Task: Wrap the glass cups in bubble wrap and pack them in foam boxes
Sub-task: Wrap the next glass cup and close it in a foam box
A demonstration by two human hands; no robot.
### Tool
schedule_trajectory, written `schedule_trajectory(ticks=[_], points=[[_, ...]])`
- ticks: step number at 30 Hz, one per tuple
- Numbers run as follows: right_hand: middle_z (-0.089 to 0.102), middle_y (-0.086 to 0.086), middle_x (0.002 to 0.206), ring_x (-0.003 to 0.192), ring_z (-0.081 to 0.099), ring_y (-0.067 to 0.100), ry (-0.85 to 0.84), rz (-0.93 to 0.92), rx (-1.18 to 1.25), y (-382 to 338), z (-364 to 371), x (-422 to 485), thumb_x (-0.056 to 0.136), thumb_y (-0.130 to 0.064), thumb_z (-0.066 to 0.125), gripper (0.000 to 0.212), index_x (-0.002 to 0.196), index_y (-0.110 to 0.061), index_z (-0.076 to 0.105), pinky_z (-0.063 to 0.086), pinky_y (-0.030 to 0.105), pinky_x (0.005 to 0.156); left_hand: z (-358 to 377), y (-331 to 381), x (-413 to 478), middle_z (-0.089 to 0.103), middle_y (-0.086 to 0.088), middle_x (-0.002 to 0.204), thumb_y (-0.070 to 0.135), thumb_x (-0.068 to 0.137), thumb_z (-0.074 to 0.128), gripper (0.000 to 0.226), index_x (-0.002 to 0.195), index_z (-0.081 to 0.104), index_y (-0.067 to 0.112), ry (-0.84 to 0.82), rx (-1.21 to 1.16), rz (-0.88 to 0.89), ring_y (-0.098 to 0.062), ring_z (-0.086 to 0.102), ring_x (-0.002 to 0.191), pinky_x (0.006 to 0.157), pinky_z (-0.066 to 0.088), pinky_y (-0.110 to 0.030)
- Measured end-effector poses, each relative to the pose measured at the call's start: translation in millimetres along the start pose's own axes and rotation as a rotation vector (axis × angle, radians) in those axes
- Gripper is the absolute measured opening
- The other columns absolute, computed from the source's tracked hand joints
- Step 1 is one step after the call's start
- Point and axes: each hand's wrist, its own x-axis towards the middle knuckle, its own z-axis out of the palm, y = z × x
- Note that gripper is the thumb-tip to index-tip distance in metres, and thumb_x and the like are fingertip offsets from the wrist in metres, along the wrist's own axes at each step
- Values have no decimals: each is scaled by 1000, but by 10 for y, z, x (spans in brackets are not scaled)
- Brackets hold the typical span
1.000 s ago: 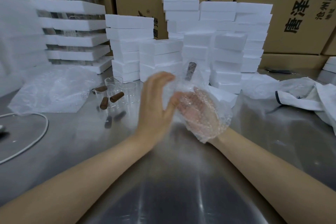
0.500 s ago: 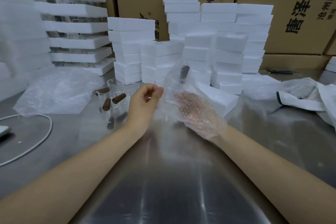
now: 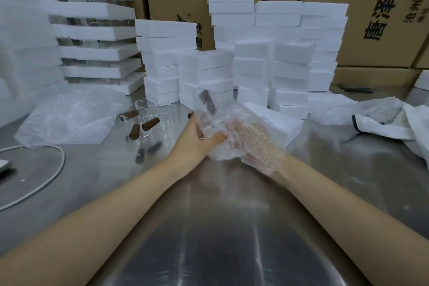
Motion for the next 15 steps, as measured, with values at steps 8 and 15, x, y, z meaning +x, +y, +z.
schedule_trajectory(ticks=[8,15], points=[[70,-6,97,100,65,21,-177,-411,171,-160,-91,-139,94,-52,45,36,106,-26,66,51,33,90,-39,100,82,71,3,84,9,83,62,13,95,59,15,103,-617,-56,-9,68,79,70,54,-23],[68,7,87,83,64,25,-98,-483,-11,20,-4,-137,82,2,67,14,87,-11,68,56,34,74,-37,77,42,71,-4,105,25,70,79,36,103,68,17,35,-286,-132,-23,64,104,105,41,-45]])
